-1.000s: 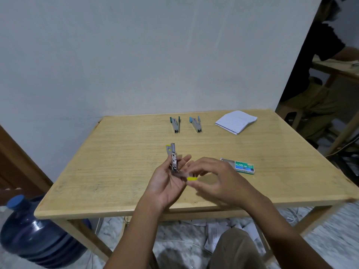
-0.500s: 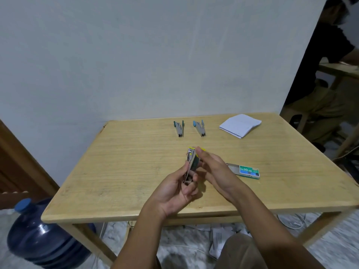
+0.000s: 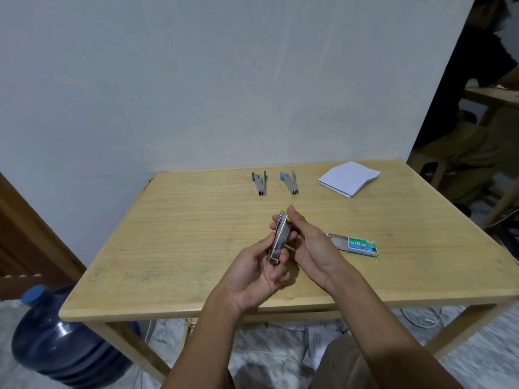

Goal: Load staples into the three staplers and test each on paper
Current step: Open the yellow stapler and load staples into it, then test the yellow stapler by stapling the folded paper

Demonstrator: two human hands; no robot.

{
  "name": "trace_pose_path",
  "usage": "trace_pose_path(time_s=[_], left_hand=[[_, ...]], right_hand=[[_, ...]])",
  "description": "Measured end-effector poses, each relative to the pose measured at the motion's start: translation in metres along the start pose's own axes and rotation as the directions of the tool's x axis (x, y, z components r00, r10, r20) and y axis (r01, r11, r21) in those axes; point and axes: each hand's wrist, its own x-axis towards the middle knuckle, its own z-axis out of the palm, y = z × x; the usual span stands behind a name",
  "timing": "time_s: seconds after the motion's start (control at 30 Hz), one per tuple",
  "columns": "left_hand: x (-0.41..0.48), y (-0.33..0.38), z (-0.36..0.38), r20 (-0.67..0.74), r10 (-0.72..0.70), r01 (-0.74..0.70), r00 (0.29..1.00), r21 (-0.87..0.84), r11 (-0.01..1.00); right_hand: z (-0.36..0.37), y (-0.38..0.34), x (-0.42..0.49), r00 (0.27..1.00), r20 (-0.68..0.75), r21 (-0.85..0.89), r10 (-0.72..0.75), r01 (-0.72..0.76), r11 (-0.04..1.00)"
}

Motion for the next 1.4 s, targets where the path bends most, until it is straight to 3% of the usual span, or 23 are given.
trace_pose_path(time_s=[0.23,0.43,0.57,0.7,0.8,0.87,1.0,1.1,1.23,1.33,1.4], left_hand=[[-0.003,0.001,0.003,0.008,-0.006,0.006,1.000,0.007,1.000],[-0.004,0.002,0.008,-0.034,-0.013,0.013,0.999,-0.002,1.000],[-0.003,0.000,0.012,-0.155,0.017,-0.012,0.988,0.030,0.999],[0.007,-0.011,0.028,-0.345,0.214,-0.113,0.914,0.290,0.950],[0.025,-0.008,0.048,-0.401,0.405,-0.077,0.822,0.626,0.776],[0.047,0.000,0.063,-0.324,0.469,-0.023,0.822,0.803,0.596],[0.124,0.017,0.079,-0.148,0.524,-0.005,0.839,0.960,0.280],[0.198,0.026,0.075,-0.113,0.500,0.095,0.859,0.994,0.062],[0.276,0.034,0.069,-0.239,0.473,0.376,0.848,0.900,-0.220],[0.308,0.033,0.069,-0.307,0.472,0.478,0.826,0.826,-0.299],[0.320,0.032,0.067,-0.333,0.442,0.499,0.833,0.798,-0.339]], right_hand=[[0.002,0.001,-0.001,0.999,-0.035,0.026,0.001,0.000,1.000],[0.001,-0.007,-0.013,0.992,-0.041,-0.103,-0.116,0.112,0.988],[-0.014,-0.029,-0.024,0.977,-0.089,-0.121,-0.196,0.185,0.975],[-0.051,-0.058,-0.032,0.960,-0.202,-0.231,-0.196,0.148,0.962],[-0.085,-0.074,-0.031,0.948,-0.286,-0.316,-0.144,0.048,0.948],[-0.106,-0.084,-0.024,0.924,-0.359,-0.347,-0.134,0.001,0.938],[-0.139,-0.100,-0.002,0.887,-0.444,-0.334,-0.127,-0.033,0.942],[-0.160,-0.110,0.019,0.879,-0.465,-0.394,-0.104,-0.100,0.914],[-0.180,-0.111,0.041,0.875,-0.445,-0.569,-0.191,-0.112,0.815],[-0.193,-0.101,0.049,0.866,-0.393,-0.755,-0.309,-0.112,0.647],[-0.200,-0.096,0.053,0.864,-0.383,-0.756,-0.327,-0.090,0.649]])
